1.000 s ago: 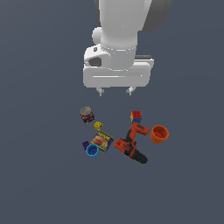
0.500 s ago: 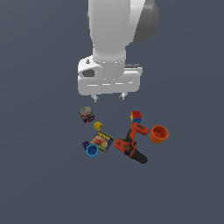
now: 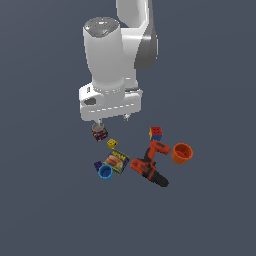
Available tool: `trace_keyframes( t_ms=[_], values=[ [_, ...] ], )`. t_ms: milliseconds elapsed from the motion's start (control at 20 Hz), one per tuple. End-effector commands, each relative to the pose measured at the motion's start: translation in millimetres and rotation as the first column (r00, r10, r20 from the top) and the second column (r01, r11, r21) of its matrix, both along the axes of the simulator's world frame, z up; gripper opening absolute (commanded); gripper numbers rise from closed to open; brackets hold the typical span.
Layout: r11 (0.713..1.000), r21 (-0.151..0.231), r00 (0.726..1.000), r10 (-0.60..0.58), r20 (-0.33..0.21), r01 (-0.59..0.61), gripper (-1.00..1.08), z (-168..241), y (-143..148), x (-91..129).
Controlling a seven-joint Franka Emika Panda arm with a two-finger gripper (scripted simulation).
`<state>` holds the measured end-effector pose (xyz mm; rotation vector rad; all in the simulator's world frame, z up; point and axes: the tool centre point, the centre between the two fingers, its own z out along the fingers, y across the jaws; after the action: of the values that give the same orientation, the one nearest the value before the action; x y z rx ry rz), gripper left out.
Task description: Pick up a designated object from a clutter of objects.
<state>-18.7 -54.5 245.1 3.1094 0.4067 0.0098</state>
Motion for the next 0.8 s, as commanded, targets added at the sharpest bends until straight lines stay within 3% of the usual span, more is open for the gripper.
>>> trace_keyframes(
  t_ms=[0, 750],
  values=[
    [0.999, 0.003, 0.999, 0.036, 0.0, -0.036, 1.0, -16, -12, -7],
    [0.972, 0.009, 0.972, 0.234, -0.003, -0.234, 1.0, -101, -76, -66]
  ],
)
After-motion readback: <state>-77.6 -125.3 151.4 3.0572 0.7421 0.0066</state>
